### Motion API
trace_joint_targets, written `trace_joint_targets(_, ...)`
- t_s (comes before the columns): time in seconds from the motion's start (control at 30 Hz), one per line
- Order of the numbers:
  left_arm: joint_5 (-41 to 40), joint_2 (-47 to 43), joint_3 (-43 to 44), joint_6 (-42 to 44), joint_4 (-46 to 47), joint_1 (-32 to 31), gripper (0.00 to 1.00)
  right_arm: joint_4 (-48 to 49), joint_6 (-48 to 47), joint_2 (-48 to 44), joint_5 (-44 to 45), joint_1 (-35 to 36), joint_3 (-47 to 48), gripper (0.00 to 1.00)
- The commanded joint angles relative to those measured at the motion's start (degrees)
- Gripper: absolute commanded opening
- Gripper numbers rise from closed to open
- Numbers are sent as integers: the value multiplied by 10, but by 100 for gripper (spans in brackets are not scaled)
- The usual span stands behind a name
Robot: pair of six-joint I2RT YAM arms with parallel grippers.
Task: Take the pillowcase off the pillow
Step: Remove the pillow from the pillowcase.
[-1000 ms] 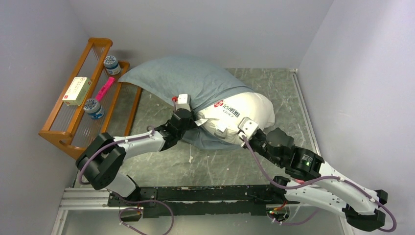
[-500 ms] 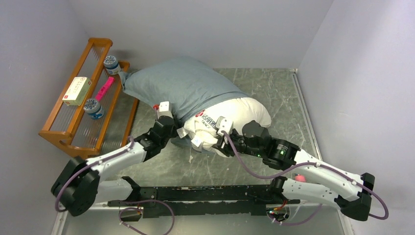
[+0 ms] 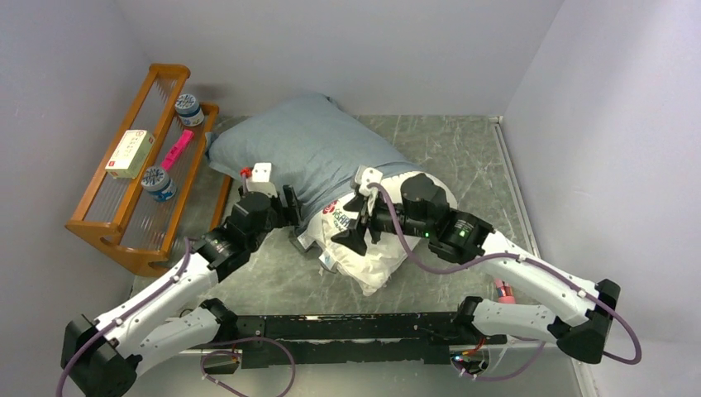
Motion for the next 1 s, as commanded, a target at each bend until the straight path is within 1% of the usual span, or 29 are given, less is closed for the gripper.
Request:
trace_joint_targets(0.0,90,-13,76,104,-15,1,84,32,58,20,-14,-54,34,80)
trace_joint_targets(0.07,122,-8,96,138,-25,2,86,25,77,27,-7,-90,38,81)
trace_joint_targets(0.17,159,-3,111,175,-30,1,88,12,94,27,28,-117,41,82)
trace_joint_targets(0.3,194,6,125,194,-16,2,89,3,110,13,61,-146,32,83)
trace_joint_targets(0.43,233,40,171,210,-24,2,90,-17,113,-14,126,-195,19,86)
trace_joint_targets(0.5,265,64,200,218,-33,1,90,-17,119,-30,153,-230,2,86)
trace_joint_targets(0.7,318,146,275,211,-44,-1,88,-3,167,-66,142,-313,-62,87)
trace_joint_targets(0.77,329,168,299,205,-42,-6,88,10,181,-76,146,-330,-90,87)
trace_joint_targets(0.87,329,201,339,199,-35,-33,88,43,210,-97,155,-349,-140,87)
trace_joint_targets(0.97,299,239,388,208,-34,-78,88,66,224,-107,145,-356,-170,87)
